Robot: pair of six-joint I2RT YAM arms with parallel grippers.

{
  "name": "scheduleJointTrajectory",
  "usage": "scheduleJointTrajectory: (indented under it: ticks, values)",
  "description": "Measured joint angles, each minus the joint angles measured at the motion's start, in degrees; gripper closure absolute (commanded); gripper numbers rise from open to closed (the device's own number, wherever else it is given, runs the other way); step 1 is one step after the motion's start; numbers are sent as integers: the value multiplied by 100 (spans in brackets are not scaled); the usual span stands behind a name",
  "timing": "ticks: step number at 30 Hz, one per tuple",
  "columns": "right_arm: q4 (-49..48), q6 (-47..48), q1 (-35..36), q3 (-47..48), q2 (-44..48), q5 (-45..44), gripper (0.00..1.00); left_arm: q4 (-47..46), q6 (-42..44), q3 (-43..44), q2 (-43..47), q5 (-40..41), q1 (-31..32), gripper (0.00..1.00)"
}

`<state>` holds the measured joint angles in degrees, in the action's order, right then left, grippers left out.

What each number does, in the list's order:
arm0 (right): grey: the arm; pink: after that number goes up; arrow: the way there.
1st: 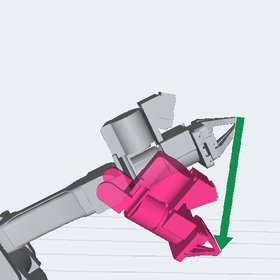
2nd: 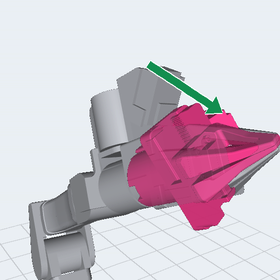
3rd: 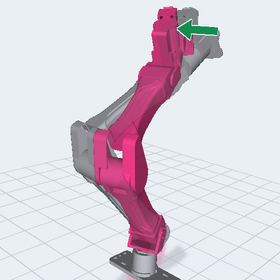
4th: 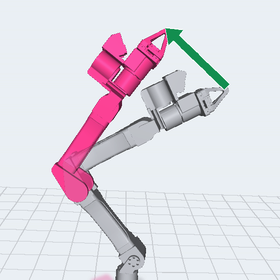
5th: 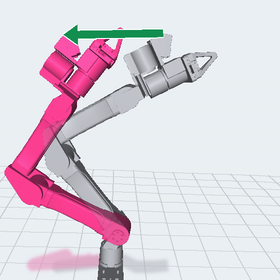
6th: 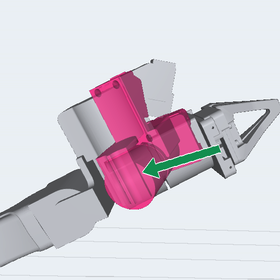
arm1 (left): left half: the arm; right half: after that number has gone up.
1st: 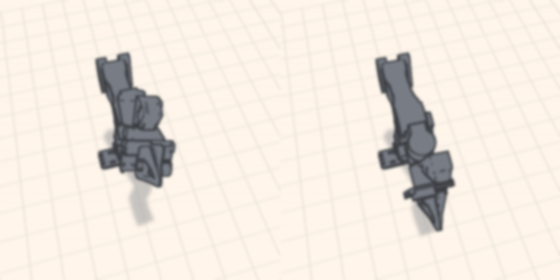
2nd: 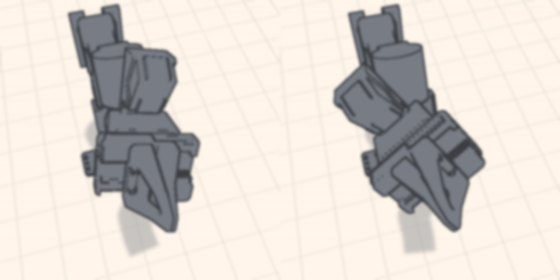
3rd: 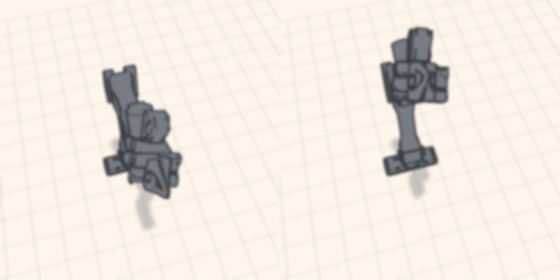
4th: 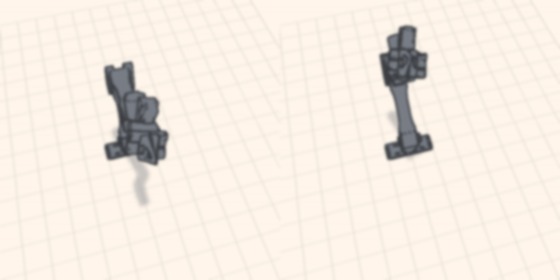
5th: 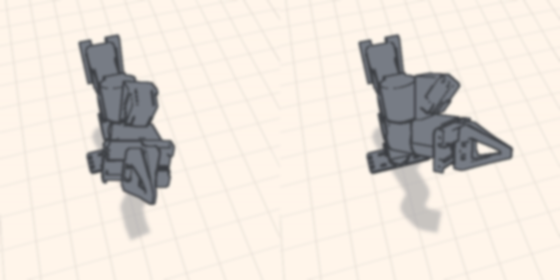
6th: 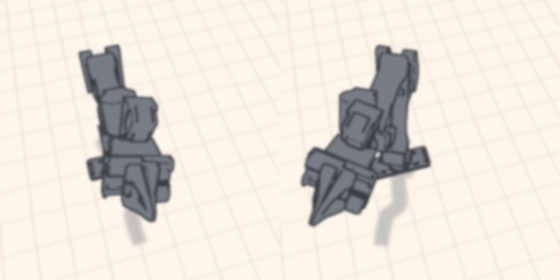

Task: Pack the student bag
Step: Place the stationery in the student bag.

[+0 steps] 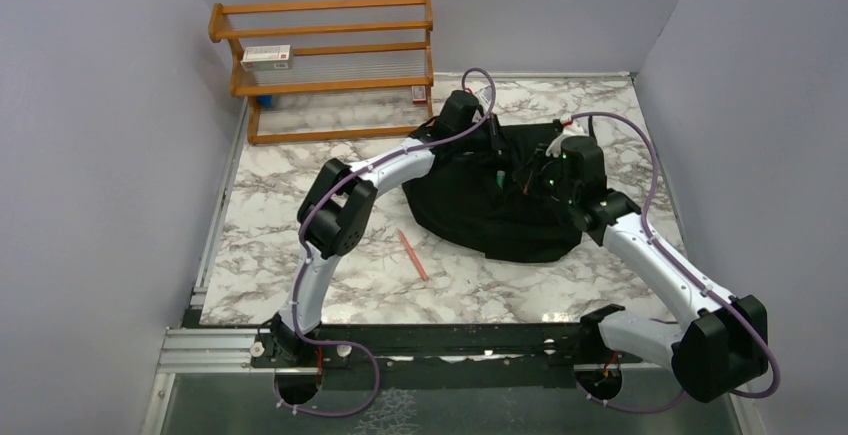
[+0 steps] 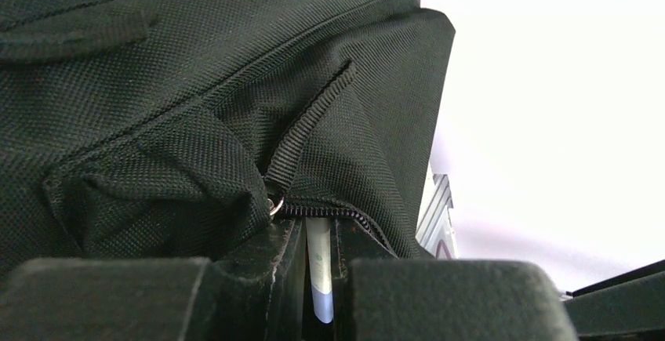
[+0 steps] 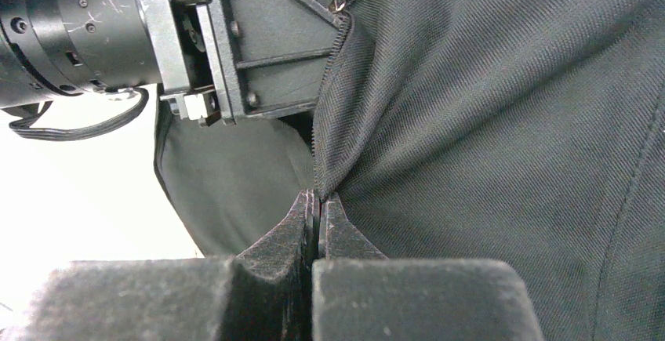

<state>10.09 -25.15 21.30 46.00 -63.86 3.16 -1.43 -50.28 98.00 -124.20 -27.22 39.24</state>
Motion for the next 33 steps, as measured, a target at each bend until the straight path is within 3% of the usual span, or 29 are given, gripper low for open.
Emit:
scheduleJointTrajectory:
  ticks: [3, 6, 17, 27, 33]
  values:
    - [-2, -50, -2, -17, 2, 4, 99, 7, -50, 57, -66, -4, 24, 72]
    - [-2, -79, -2, -22, 15, 4, 99, 57, -46, 59, -66, 11, 24, 65]
    - [7, -144, 2, -22, 55, -26, 99, 122, 111, -227, 116, 52, -4, 65]
    - [48, -291, 13, -22, 160, -164, 99, -55, 378, -1523, 1263, 44, -299, 67]
    - [72, -310, 15, -44, 166, -205, 99, 417, 798, -2293, 2415, 374, -393, 68]
